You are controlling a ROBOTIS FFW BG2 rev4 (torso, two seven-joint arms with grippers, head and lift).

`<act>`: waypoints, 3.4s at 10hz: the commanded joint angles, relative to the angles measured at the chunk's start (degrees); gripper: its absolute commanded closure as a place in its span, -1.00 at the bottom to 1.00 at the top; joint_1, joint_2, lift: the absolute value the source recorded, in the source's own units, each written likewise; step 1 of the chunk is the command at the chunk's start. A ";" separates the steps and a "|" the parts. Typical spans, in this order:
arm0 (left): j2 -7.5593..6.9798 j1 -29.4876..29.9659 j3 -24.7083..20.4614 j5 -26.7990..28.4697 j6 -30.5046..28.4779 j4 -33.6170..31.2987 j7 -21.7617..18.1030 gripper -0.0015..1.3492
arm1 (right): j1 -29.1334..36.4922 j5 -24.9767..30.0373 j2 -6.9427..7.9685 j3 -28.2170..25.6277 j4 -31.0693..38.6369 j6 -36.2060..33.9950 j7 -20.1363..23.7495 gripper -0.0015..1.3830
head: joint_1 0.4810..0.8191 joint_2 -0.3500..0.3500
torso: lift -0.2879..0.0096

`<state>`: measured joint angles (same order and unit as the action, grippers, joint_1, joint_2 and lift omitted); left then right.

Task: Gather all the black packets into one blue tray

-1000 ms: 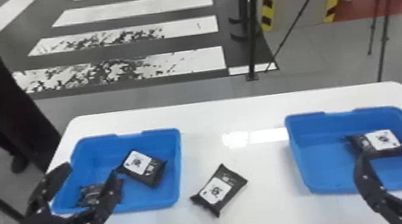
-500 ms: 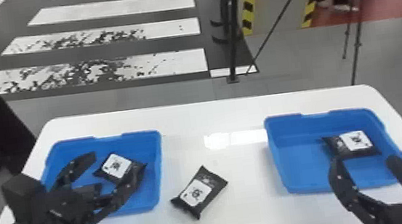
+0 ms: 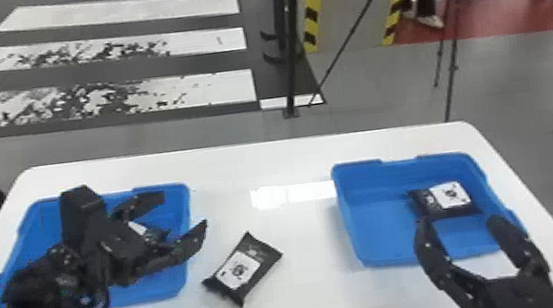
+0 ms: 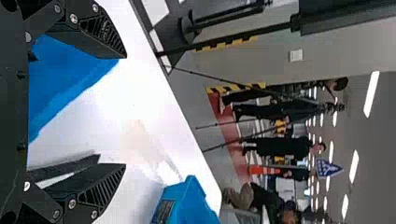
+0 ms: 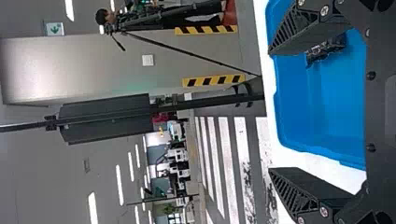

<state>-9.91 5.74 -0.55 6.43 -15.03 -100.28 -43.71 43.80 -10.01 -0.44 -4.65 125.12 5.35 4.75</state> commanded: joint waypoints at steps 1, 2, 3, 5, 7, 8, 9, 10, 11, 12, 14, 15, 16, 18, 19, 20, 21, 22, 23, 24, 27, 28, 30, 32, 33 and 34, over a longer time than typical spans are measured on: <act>-0.46 -4.90 4.21 0.09 -2.97 4.87 -1.90 -0.69 | -0.21 -0.27 0.00 0.20 -0.18 0.00 0.08 -0.81 | 0.27 -0.35 | 0.20; -0.46 -5.88 5.35 0.20 -6.07 5.29 -2.69 -0.68 | -0.21 -0.39 0.00 0.20 -0.32 0.00 0.08 -0.81 | 0.27 -0.43 | 0.20; -0.63 -6.87 6.95 -0.83 -11.69 5.29 -3.57 -0.68 | -0.21 -0.39 0.00 0.20 -0.32 0.00 0.08 -0.81 | 0.27 -0.48 | 0.20; -0.90 -10.95 11.52 -0.03 -17.74 5.29 -6.21 -0.66 | -0.21 -0.73 0.00 0.20 -0.60 0.00 0.08 -0.81 | 0.27 -0.55 | 0.20; -1.07 -14.04 15.98 1.23 -22.24 5.29 -6.91 -0.66 | -0.21 -0.73 0.00 0.31 -0.74 0.00 0.17 -0.81 | 0.27 -0.67 | 0.20; -1.07 -15.45 17.69 1.57 -25.61 5.29 -7.35 -0.66 | -0.21 -0.85 0.00 0.31 -0.74 0.00 0.17 -0.81 | 0.27 -0.72 | 0.20; -1.07 -16.29 18.83 2.26 -27.58 5.29 -7.53 -0.66 | -0.21 -0.96 0.00 0.31 -0.74 0.00 0.17 -0.81 | 0.27 -0.75 | 0.20; -1.07 -16.57 19.63 2.94 -29.83 5.29 -7.70 -0.66 | -0.21 -0.96 0.00 0.31 -0.88 0.00 0.17 -0.81 | 0.27 -0.76 | 0.20; -0.99 -17.13 20.21 4.54 -32.36 5.29 -8.32 -0.64 | -0.21 -1.30 0.00 0.31 -1.02 0.00 0.17 -0.81 | 0.27 -0.78 | 0.20; -0.90 -17.56 20.66 6.37 -34.61 5.29 -8.93 -0.61 | -0.21 -1.42 0.00 0.31 -1.02 0.00 0.17 -0.81 | 0.27 -0.78 | 0.20; -0.81 -18.12 21.12 8.20 -37.14 5.29 -9.11 -0.58 | -0.21 -1.53 0.00 0.31 -1.02 0.00 0.17 -0.81 | 0.27 -0.75 | 0.20; -0.81 -18.12 21.01 8.43 -37.71 5.29 -9.11 -0.58 | -0.07 -1.53 0.00 0.31 -1.02 0.00 0.17 -0.81 | 0.27 -0.74 | 0.20; -0.81 -18.40 21.35 8.43 -38.97 5.85 -9.28 -0.57 | -0.07 -1.53 0.00 0.31 -1.02 0.00 0.08 -0.81 | 0.27 -0.73 | 0.20; -0.72 -19.24 22.26 10.71 -41.92 5.85 -9.99 -0.57 | -0.07 -1.53 0.00 0.31 -1.16 0.00 0.17 -0.81 | 0.27 -0.72 | 0.20; -0.81 -19.67 22.72 11.28 -43.19 5.85 -10.08 -0.56 | -0.07 -1.65 0.00 0.31 -1.16 0.00 0.17 -0.81 | 0.27 -0.70 | 0.20; -0.72 -19.95 23.18 11.63 -43.61 6.28 -10.08 -0.56 | -0.07 -1.76 0.00 0.31 -1.30 0.00 0.17 -0.81 | 0.27 -0.70 | 0.20; -0.72 -20.51 23.63 11.51 -43.47 7.82 -10.08 -0.56 | -0.07 -1.87 0.00 0.31 -1.30 0.00 0.17 -0.81 | 0.27 -0.69 | 0.20; -0.72 -21.07 24.32 10.60 -42.49 9.93 -10.08 -0.56 | -0.07 -1.99 0.00 0.31 -1.30 0.00 0.17 -0.81 | 0.27 -0.69 | 0.20; -0.63 -21.78 25.12 10.25 -41.64 11.48 -10.08 -0.56 | -0.21 -1.99 0.00 0.31 -1.30 0.00 0.17 -0.81 | 0.27 -0.69 | 0.20; -0.55 -22.06 25.92 10.48 -41.50 12.46 -9.99 -0.55 | -0.21 -1.99 -0.09 0.31 -1.30 0.00 0.17 -0.81 | 0.27 -0.70 | 0.20; -0.63 -22.48 26.15 11.97 -41.22 13.45 -9.64 0.36 | -0.07 -2.67 -0.18 0.31 -1.45 0.00 0.17 -0.79 | 0.27 -0.71 | 0.20; -0.63 -22.48 26.15 13.11 -40.66 13.45 -9.46 0.66 | -0.07 -2.67 -0.26 0.31 -1.45 0.00 0.17 -0.78 | 0.27 -0.71 | 0.20; -0.63 -22.20 25.58 14.03 -30.25 14.43 -9.02 0.81 | -0.07 -3.02 -0.26 0.31 -1.59 0.00 0.17 -0.78 | 0.27 -0.68 | 0.20; -0.63 -21.49 22.72 12.43 -23.92 14.29 -9.02 0.81 | -0.07 -3.13 -0.26 0.31 -1.73 0.00 0.17 -0.78 | 0.27 -0.71 | 0.20; -0.55 -21.07 20.89 11.17 -21.67 13.17 -9.46 0.81 | -0.07 -3.13 -0.35 0.31 -1.73 0.00 0.17 -0.78 | 0.27 -0.71 | 0.20; -0.63 -19.53 18.95 11.40 -20.27 9.09 -9.64 0.81 | 0.07 -3.24 -0.35 0.31 -1.73 -0.14 0.17 -0.78 | 0.27 -0.71 | 0.20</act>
<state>-10.48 -14.57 19.66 17.88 -36.28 -89.01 -53.34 43.83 -13.17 -0.77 -4.34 123.40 5.34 4.92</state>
